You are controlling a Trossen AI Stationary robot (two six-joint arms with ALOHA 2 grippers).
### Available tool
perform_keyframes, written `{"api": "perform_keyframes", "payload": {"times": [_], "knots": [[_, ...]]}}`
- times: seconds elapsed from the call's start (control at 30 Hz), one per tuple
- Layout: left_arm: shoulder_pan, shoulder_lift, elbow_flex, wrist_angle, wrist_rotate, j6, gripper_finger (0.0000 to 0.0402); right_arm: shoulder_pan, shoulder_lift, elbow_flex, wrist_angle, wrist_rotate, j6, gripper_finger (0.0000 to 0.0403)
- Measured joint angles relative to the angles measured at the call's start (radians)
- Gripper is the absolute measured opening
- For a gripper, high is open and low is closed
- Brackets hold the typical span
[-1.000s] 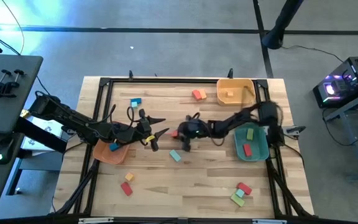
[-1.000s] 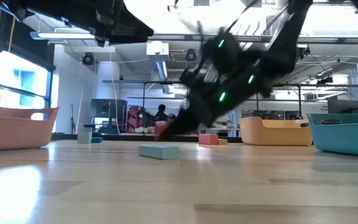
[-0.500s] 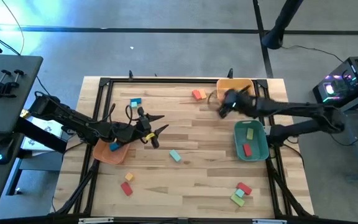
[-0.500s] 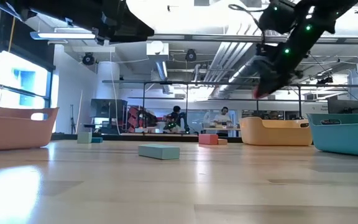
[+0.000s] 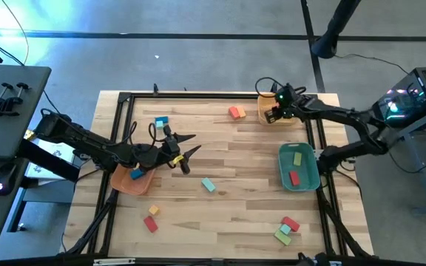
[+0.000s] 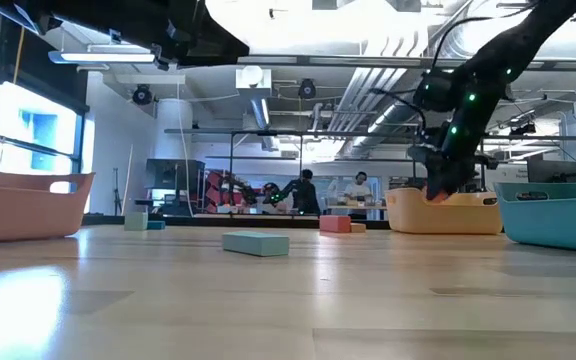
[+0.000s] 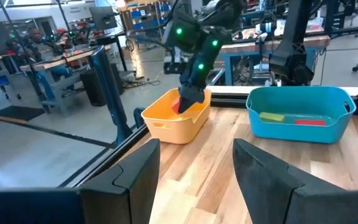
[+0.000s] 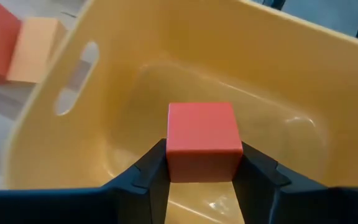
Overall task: Sort blocks by size
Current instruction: Put the orange cube block into the yellow bin, then put the thin yellow rectangular block into the green bin
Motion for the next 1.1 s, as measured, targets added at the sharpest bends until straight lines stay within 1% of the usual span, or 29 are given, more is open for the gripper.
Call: {"api": "perform_keyframes", "payload": {"times": [0.13,0.2,0.27,0.37,0.43,0.53,0.6,0.63,0.83,1.0,1.1], "knots": [[0.009,0.000,0.000,0.005,0.001,0.017,0.0188,-0.005,0.048,0.000,0.038,0.001,0.000,0.0176],[0.016,0.000,0.000,0.005,0.001,0.019,0.0188,-0.005,0.062,0.000,0.056,0.000,-0.005,0.0190],[0.020,0.000,0.000,0.005,0.001,0.018,0.0188,-0.004,0.065,0.000,0.066,0.005,-0.011,0.0195],[0.019,0.000,0.000,0.004,0.001,0.018,0.0188,0.003,0.046,0.000,0.060,0.017,-0.062,0.0195],[0.019,0.000,0.000,0.000,0.001,0.017,0.0188,0.019,0.015,0.000,0.043,0.059,-0.077,0.0192],[0.018,0.000,0.000,-0.015,0.001,0.001,0.0188,0.063,-0.049,0.000,0.020,0.170,-0.080,0.0186],[0.018,0.000,0.000,-0.023,0.001,-0.010,0.0188,0.103,-0.099,0.001,0.017,0.226,-0.086,0.0182],[0.018,0.000,0.000,-0.026,0.001,-0.016,0.0188,0.125,-0.124,0.001,0.015,0.239,-0.087,0.0180],[0.017,0.000,0.000,-0.045,0.001,-0.047,0.0188,0.319,-0.238,0.001,-0.010,0.260,-0.090,0.0176],[0.007,0.000,-0.003,-0.058,0.001,-0.068,0.0188,0.500,-0.263,0.001,-0.027,0.300,-0.097,0.0176],[0.005,0.000,-0.007,-0.059,0.001,-0.073,0.0188,0.585,-0.255,0.001,-0.020,0.307,-0.112,0.0176]]}}
